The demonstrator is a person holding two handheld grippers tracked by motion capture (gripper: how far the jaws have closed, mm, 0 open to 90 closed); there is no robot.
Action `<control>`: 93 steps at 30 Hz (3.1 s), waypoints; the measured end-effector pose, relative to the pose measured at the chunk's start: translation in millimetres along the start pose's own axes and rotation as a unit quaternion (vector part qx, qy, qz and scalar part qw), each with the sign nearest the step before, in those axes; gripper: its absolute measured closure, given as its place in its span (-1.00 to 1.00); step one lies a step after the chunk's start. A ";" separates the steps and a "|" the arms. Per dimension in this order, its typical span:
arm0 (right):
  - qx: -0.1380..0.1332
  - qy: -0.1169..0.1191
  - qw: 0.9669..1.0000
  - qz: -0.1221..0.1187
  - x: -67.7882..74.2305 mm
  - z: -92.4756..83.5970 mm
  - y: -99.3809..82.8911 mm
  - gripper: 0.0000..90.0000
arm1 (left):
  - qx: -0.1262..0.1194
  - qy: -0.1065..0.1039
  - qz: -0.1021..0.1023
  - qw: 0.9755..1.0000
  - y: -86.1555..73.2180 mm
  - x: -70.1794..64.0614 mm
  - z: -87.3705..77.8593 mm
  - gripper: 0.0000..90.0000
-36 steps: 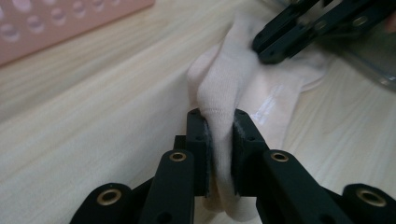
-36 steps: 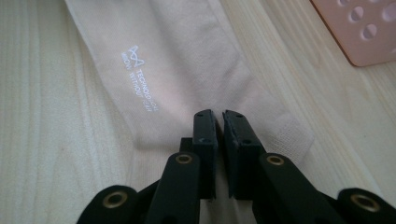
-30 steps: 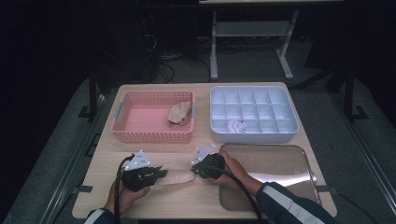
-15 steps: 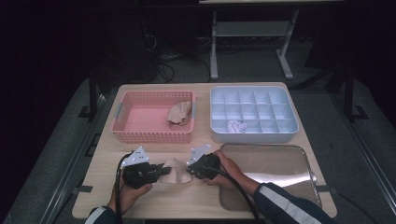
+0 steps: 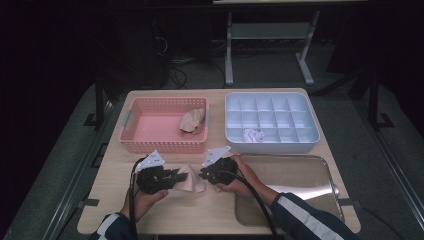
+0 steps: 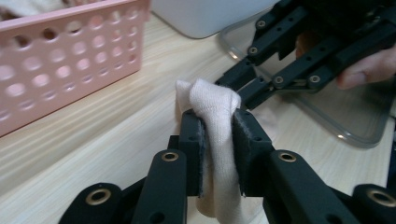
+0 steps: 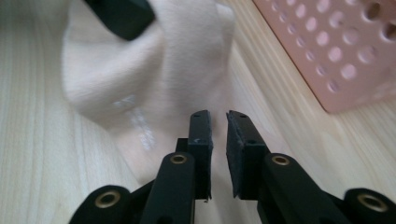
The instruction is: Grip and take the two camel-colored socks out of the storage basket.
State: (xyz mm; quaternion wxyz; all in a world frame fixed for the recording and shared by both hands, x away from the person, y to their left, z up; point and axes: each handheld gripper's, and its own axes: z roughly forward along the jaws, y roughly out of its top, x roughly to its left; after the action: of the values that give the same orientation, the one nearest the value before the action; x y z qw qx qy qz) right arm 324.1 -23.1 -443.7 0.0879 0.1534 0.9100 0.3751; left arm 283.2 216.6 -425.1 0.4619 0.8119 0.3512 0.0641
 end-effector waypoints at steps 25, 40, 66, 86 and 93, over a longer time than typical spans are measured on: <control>0.032 -0.001 0.999 0.002 -11.0 -27.6 -14.4 0.57 | 0.022 0.021 -0.015 0.999 18.4 -3.1 23.2 0.68; 0.049 0.007 0.999 -0.014 -7.2 -28.7 -27.7 0.46 | 0.037 0.030 0.017 0.999 35.0 -18.7 64.9 0.22; 0.018 -0.019 0.999 -0.019 5.8 -18.6 -5.5 0.56 | 0.102 0.067 0.028 0.992 -14.9 -12.9 50.3 0.03; -0.016 -0.055 0.998 -0.010 2.7 -35.9 -4.9 0.68 | 0.094 0.057 0.012 0.994 -17.0 -6.7 47.4 -0.05; 0.052 -0.034 0.997 -0.040 9.2 -5.5 -4.5 0.64 | 0.087 0.033 0.004 0.996 -15.3 -4.0 50.4 0.00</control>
State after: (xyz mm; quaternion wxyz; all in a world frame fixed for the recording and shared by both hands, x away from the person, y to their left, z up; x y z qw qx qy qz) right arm 313.0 -26.6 -443.4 0.1253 0.1339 0.9302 0.3179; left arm 294.0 183.5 -464.9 0.3778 0.8477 0.3672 0.0617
